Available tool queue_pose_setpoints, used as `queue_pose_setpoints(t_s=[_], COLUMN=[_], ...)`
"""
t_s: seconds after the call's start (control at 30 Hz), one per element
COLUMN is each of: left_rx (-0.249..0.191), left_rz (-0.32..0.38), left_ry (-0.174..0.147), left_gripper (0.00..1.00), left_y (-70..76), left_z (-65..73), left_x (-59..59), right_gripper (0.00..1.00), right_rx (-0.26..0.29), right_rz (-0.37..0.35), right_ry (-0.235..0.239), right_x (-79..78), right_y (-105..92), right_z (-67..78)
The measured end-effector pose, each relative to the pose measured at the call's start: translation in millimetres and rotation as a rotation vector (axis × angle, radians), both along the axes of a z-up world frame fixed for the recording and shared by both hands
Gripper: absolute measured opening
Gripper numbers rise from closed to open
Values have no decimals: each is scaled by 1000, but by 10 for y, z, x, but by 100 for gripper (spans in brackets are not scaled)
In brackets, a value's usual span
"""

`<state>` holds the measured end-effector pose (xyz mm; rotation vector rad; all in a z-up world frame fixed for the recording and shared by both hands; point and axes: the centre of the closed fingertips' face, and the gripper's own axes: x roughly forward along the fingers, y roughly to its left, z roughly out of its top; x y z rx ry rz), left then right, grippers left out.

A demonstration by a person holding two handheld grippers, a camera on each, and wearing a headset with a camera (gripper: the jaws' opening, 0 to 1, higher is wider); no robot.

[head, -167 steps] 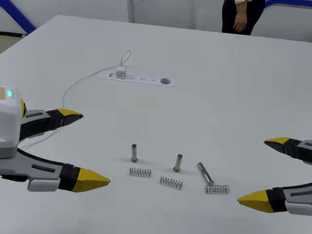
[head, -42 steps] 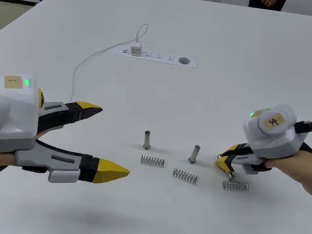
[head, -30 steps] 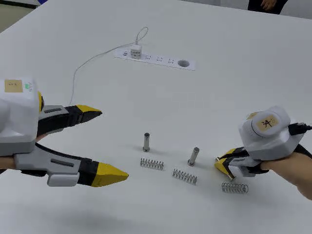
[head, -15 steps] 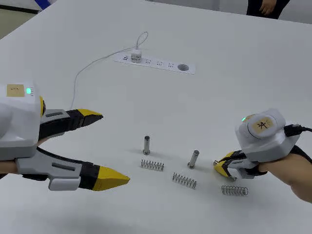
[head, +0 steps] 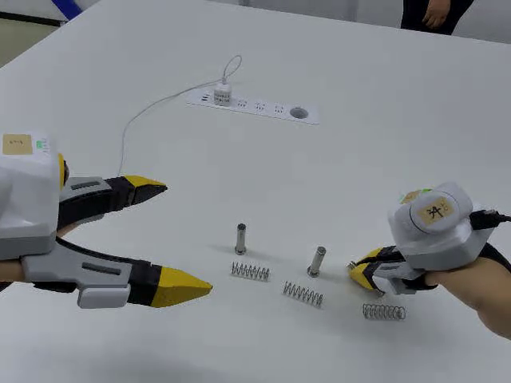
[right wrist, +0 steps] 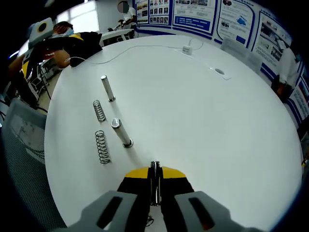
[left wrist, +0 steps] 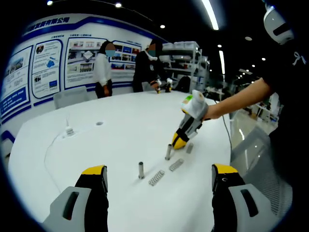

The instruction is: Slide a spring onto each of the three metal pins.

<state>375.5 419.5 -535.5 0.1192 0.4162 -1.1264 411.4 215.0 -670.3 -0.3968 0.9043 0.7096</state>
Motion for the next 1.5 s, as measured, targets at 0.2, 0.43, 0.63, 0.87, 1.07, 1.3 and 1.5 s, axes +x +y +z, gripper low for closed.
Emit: queue_pose_setpoints(t_s=[0.2,0.43,0.63,0.87,1.07,1.3,1.5], left_rx=[-5,-9,-12,-5,0,-5,6], left_rz=[1,2,1,-4,-5,-6,-11], left_ry=[0,-4,-7,-7,-9,-12,-7], left_gripper=[91,91,91,91,91,91,91], left_y=[-3,0,-1,-5,-15,-33,-25], left_z=[-2,22,39,42,59,89,73], left_x=[-11,-18,-19,-31,-34,-39,-58], right_gripper=[7,7,7,7,7,7,7], right_rx=[13,24,44,86,137,150,175], right_rz=[-9,-1,-19,-38,-45,-44,-56], right_ry=[-16,-44,-68,-106,-143,-161,-187], right_x=[3,-18,-25,-13,-13,-31,-46], right_y=[-20,-37,-62,-81,-62,-59,-77], right_z=[47,107,159,224,302,324,347])
